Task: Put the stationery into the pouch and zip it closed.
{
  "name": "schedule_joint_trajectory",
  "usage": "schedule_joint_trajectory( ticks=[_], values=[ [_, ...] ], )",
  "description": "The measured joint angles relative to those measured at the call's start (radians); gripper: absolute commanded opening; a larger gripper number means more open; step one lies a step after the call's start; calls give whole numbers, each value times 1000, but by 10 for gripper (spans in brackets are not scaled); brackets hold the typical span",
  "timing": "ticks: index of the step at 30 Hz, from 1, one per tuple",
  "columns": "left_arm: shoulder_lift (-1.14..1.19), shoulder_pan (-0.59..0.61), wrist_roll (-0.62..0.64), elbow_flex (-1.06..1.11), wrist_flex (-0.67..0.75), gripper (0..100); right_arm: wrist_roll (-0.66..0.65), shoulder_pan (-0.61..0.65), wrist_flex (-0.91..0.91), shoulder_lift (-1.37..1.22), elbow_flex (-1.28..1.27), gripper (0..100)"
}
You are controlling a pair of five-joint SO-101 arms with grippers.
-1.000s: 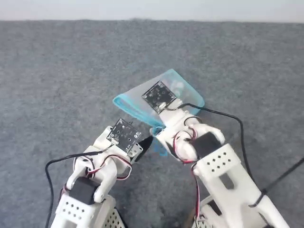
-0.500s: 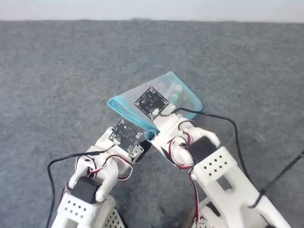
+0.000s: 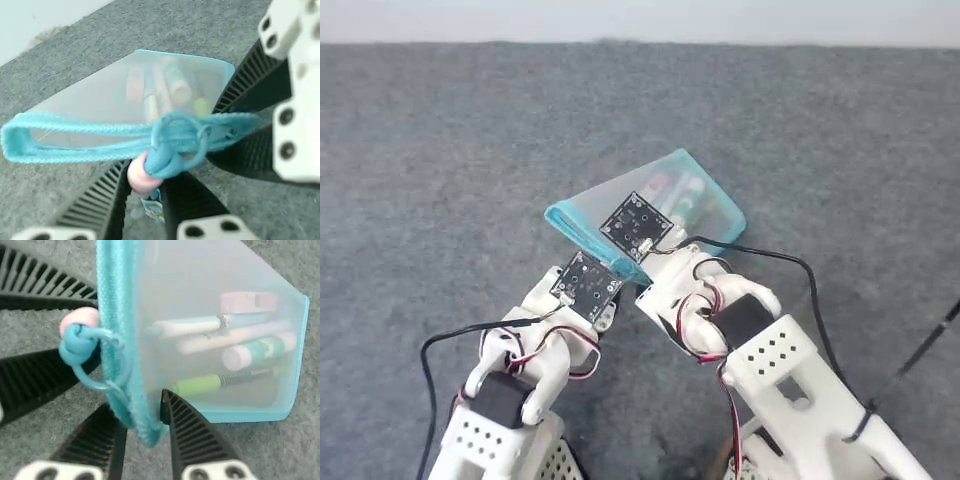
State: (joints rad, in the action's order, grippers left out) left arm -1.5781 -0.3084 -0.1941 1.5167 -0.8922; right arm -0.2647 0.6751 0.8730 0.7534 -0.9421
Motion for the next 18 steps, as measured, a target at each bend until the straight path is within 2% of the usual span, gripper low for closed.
schedule_joint_trajectory(
  ticks=[18],
  values=[
    [2,238,0,0,20,12,-40,-31,-2,5,-60,6]
  ],
)
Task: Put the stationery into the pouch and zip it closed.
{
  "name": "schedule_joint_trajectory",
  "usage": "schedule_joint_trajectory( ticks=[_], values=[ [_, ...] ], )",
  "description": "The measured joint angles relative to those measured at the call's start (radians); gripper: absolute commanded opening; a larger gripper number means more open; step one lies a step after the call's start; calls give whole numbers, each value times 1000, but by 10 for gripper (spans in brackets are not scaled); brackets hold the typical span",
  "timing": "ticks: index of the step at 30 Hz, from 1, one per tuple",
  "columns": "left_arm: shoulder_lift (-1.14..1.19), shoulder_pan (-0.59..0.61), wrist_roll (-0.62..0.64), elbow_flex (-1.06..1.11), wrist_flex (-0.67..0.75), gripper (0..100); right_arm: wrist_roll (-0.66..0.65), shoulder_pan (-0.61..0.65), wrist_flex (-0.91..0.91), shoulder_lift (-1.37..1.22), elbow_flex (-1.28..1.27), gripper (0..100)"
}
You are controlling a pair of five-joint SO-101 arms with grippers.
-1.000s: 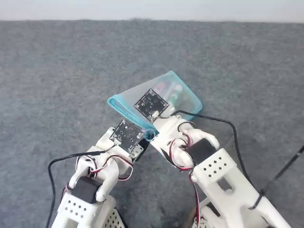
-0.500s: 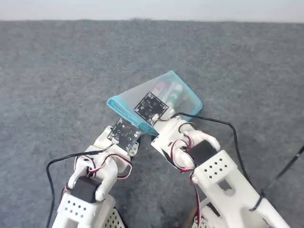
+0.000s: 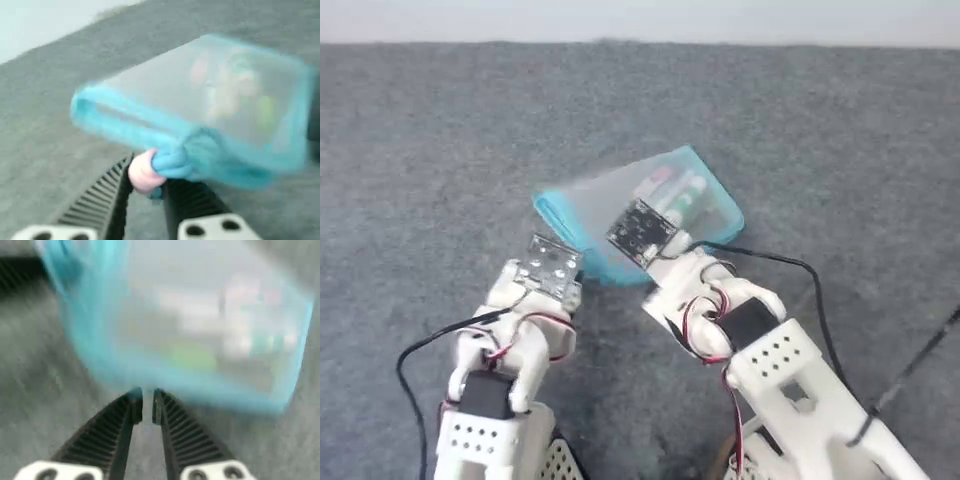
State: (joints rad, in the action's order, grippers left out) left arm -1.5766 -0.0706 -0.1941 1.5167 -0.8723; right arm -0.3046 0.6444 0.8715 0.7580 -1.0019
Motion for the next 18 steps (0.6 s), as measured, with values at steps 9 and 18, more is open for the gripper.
schedule_joint_trajectory(
  ticks=[9,18],
  values=[
    [-2,83,0,0,5,12,0,-15,0,0,3,9],
    [-2,23,0,-5,5,12,0,80,-54,2,3,192]
  ],
)
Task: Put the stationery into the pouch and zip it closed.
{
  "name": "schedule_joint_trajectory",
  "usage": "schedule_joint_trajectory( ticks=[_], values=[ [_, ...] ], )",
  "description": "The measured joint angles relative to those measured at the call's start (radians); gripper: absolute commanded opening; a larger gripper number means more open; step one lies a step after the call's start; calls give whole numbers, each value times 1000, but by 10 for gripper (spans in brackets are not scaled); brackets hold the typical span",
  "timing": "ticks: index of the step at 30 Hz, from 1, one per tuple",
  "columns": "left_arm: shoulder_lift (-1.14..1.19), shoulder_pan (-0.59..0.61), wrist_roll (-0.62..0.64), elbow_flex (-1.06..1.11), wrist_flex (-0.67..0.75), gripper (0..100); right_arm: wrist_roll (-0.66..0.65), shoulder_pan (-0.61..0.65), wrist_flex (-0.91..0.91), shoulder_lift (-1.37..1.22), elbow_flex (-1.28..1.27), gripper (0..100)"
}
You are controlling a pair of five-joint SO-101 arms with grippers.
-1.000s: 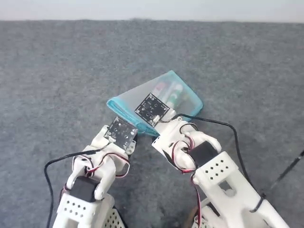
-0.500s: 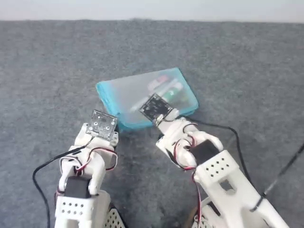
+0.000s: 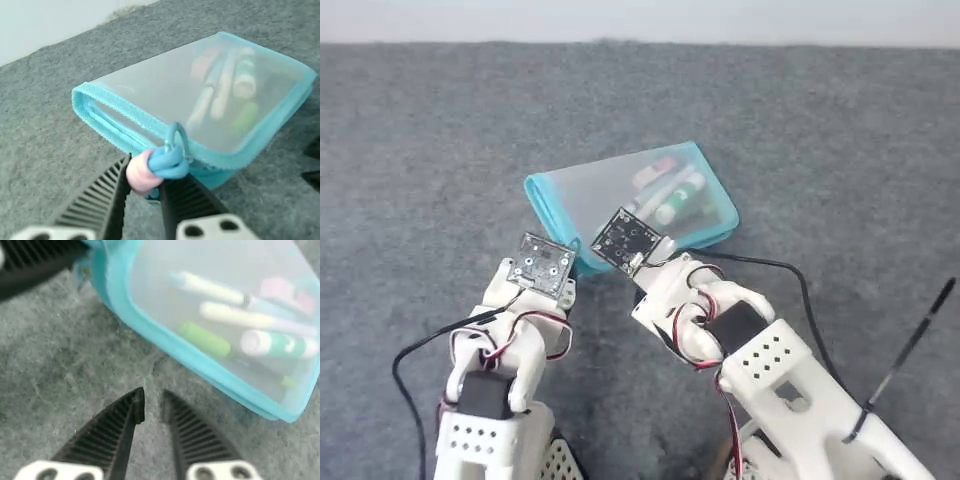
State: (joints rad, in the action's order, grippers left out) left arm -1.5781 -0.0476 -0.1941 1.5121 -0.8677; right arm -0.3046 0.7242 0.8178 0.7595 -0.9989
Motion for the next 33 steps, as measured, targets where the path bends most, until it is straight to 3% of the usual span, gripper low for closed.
schedule_joint_trajectory(
  ticks=[5,13,27,30,33],
  values=[
    [0,-57,-40,-121,-84,11,0,-2,0,0,-2,286],
    [0,-207,-80,-275,-261,11,0,0,0,0,-9,295],
    [0,-226,-89,-311,-305,11,0,48,-242,75,-11,292],
    [0,-224,-89,-311,-305,11,-21,49,-269,75,-11,273],
    [0,-201,-89,-311,-305,11,-55,49,-276,75,-11,167]
  ],
)
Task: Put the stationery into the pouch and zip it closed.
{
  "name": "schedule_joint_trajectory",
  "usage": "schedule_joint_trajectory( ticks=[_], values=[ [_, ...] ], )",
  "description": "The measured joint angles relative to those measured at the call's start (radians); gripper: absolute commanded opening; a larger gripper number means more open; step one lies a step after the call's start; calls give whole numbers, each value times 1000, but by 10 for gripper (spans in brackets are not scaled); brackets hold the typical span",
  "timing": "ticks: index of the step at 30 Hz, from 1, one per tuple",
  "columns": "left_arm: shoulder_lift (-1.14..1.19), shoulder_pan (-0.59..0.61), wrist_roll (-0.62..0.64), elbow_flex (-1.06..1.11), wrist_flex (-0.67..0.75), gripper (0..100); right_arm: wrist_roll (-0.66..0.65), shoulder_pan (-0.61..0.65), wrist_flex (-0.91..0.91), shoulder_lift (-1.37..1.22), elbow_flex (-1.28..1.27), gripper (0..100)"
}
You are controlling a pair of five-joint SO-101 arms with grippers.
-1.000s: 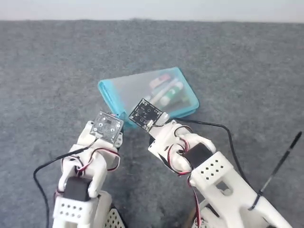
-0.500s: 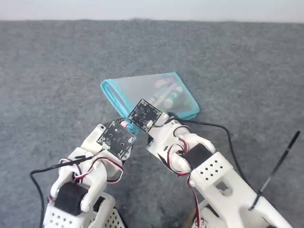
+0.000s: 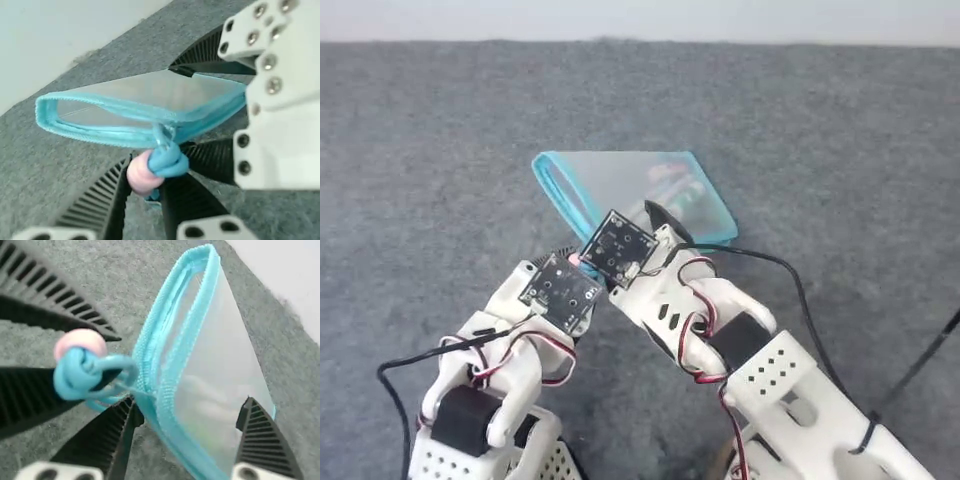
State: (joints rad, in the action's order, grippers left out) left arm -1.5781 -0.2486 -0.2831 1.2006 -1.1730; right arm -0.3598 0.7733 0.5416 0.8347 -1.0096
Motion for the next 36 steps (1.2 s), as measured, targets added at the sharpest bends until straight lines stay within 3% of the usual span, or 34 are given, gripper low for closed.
schedule_joint_trajectory(
  ticks=[5,24,36],
  values=[
    [0,2,0,0,0,11,-14,-3,-60,0,0,3],
    [0,9,0,55,9,12,-129,-86,-8,54,-147,7],
    [3,150,0,92,61,12,-133,-172,-8,57,-192,7]
  ],
)
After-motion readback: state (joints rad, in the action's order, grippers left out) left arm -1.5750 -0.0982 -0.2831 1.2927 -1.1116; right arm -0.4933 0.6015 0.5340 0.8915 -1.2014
